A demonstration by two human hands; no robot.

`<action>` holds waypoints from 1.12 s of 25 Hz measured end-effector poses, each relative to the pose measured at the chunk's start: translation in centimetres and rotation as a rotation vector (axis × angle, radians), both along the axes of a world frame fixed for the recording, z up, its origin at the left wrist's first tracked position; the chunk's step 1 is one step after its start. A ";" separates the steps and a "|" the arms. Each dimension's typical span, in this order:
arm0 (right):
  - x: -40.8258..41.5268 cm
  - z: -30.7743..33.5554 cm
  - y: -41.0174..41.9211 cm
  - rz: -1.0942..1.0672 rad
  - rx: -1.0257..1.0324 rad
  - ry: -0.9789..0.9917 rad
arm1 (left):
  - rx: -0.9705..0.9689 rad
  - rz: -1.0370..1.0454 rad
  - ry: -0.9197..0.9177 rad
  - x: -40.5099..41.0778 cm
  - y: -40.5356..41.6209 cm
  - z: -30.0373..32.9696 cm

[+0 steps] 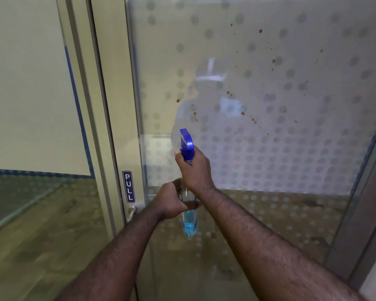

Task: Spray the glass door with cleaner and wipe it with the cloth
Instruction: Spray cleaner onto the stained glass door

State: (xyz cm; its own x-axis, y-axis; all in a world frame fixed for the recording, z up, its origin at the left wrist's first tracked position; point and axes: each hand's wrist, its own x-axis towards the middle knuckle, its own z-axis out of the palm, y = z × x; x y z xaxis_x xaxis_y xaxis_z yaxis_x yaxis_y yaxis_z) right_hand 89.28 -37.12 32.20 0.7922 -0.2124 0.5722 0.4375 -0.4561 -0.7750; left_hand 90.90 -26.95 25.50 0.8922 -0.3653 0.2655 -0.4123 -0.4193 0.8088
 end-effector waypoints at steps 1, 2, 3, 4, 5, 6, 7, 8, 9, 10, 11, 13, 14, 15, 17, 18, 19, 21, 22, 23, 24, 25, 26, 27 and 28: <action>0.0 0.3 0.3 0.003 -0.003 0.000 | -0.006 0.002 -0.004 0.0 0.3 0.2; 0.0 0.4 0.6 0.008 -0.008 -0.002 | -0.008 0.002 -0.007 0.0 0.6 0.2; -0.2 0.5 1.0 0.013 -0.015 -0.004 | -0.010 -0.002 -0.011 -0.1 0.8 0.2; -0.4 0.3 1.3 0.021 -0.019 -0.008 | -0.013 -0.008 -0.007 -0.3 1.1 0.1; -0.5 0.0 1.5 0.031 -0.020 -0.006 | -0.006 -0.009 -0.004 -0.5 1.4 -0.1; -0.8 -0.4 1.7 0.043 -0.017 -0.007 | 0.003 -0.011 0.000 -0.8 1.7 -0.3; -1.0 -0.9 1.9 0.050 -0.013 -0.003 | 0.018 -0.007 0.002 -1.0 2.1 -0.7; -1.4 -1.5 2.2 0.060 -0.009 -0.001 | 0.026 0.004 0.008 -1.2 2.6 -1.2; -1.9 -2.1 2.5 0.068 -0.007 0.000 | 0.034 0.016 0.009 -1.5 3.1 -1.7; -2.4 -2.7 2.9 0.075 -0.007 0.000 | 0.041 0.033 0.017 -1.9 3.6 -2.3; -2.9 -3.4 3.3 0.078 -0.011 0.003 | 0.046 0.053 0.020 -2.5 4.2 -2.9; -4.1 -4.8 4.5 0.086 -0.042 0.027 | 0.028 0.103 0.036 -3.8 5.5 -4.3; -4.7 -5.7 5.1 0.092 -0.071 0.049 | 0.007 0.126 0.048 -4.7 6.2 -4.9; -5.5 -6.6 5.7 0.097 -0.109 0.069 | -0.006 0.161 0.065 -5.6 7.0 -5.7; -7.0 -8.5 6.9 0.120 -0.186 0.075 | -0.067 0.239 0.124 -7.3 8.7 -7.3; -7.9 -9.3 7.6 0.154 -0.209 0.071 | -0.092 0.292 0.141 -8.2 9.7 -8.2; -8.5 -10.1 8.2 0.190 -0.213 0.077 | -0.080 0.349 0.139 -9.2 10.5 -9.0; -9.5 -11.2 9.6 0.254 -0.225 0.099 | -0.057 0.452 0.144 -11.7 11.8 -10.2; -10.0 -11.7 10.2 0.292 -0.231 0.109 | -0.048 0.510 0.159 -12.9 12.3 -10.9; -10.7 -12.3 11.1 0.349 -0.238 0.119 | -0.044 0.581 0.167 -14.4 12.9 -11.5; -11.5 -12.8 11.8 0.407 -0.247 0.123 | -0.036 0.648 0.169 -15.8 13.3 -12.1; -12.3 -13.4 12.4 0.461 -0.258 0.123 | -0.013 0.716 0.166 -17.2 13.8 -12.8; -13.2 -13.9 13.1 0.514 -0.264 0.125 | 0.004 0.782 0.165 -18.9 14.3 -13.3; -14.1 -14.5 13.8 0.564 -0.264 0.131 | 0.014 0.841 0.164 -20.4 14.7 -13.6; -15.2 -15.0 14.6 0.625 -0.257 0.146 | 0.011 0.897 0.164 -22.4 15.1 -13.9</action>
State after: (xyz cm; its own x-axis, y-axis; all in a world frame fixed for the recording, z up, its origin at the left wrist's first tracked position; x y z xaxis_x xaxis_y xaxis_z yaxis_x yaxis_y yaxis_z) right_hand 74.11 -22.50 17.24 0.7942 0.4376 0.4217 0.5780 -0.3294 -0.7466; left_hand 68.55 -11.84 11.60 0.8691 0.4821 0.1109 0.1919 -0.5353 0.8226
